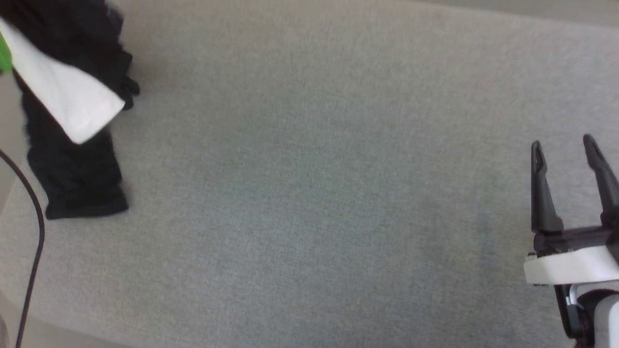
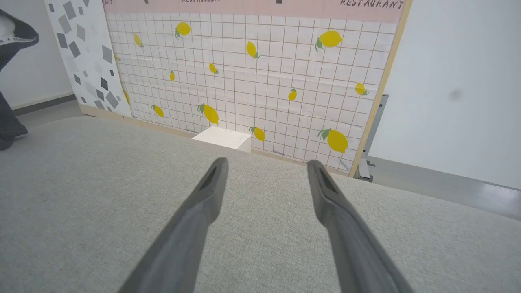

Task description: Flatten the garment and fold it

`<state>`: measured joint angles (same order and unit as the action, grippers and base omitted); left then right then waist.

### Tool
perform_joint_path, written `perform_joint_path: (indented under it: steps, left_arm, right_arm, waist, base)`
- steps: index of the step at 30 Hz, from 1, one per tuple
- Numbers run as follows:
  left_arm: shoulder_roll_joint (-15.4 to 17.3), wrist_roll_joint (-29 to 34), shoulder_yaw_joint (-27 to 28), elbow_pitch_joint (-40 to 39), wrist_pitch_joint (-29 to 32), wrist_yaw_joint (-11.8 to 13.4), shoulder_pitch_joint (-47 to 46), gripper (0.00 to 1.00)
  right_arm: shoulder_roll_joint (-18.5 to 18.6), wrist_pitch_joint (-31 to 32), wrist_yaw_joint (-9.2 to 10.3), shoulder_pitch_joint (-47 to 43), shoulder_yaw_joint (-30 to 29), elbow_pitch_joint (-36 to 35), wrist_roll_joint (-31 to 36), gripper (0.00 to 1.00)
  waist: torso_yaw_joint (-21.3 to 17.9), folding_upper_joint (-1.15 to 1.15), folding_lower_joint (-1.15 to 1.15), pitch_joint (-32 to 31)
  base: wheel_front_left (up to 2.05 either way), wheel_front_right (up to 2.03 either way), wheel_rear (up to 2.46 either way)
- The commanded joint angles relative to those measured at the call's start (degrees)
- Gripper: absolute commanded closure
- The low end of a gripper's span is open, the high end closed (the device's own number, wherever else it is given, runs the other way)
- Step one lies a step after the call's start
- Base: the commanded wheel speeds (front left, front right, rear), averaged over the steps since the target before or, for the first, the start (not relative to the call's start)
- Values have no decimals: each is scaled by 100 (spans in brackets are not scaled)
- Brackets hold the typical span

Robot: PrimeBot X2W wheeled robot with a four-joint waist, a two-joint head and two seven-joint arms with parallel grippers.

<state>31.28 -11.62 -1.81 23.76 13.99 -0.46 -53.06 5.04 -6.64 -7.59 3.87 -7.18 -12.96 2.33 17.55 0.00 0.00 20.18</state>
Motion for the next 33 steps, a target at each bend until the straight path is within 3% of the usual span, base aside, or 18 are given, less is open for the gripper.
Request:
perform_joint_path:
  steps: [1, 8, 15, 24, 29, 33]
  left_arm:
    - [39, 22, -33, -159, 18, -27, -222, 100]
    - [-160, -80, -206, -829, 296, -64, -773, 100]
    - [-608, -365, -379, -1389, 554, -91, -1453, 100]
    - [-1606, -786, -799, -1469, 678, -33, -2027, 100]
    - [-2282, -1076, -1004, -1430, 613, 81, -1986, 100]
    - [-2599, -1238, -1223, -1481, 568, 165, -1762, 100]
  right_arm:
    - [-55, -83, 10, -84, -41, 60, -35, 0]
    - [-187, -268, 10, -210, -170, 292, -77, 0]
    - [-213, -379, 10, -404, -354, 445, -308, 0]
    - [-215, -478, 10, -458, -579, 580, -524, 0]
    - [-215, -469, 10, -395, -736, 515, -524, 0]
    - [-215, -457, 10, -412, -864, 472, -551, 0]
  waist:
    - [-141, 0, 0, -512]
    - [-362, 0, 0, -1033]
    - [-692, 0, 0, -1425]
    - [-1198, 0, 0, -1675]
    - [-1482, 0, 0, -1653]
    - [-1680, 0, 0, -1600]
  base:
    - [0, 0, 0]
    - [0, 0, 0]
    - [0, 0, 0]
    - [0, 0, 0]
    - [0, 0, 0]
    - [0, 0, 0]
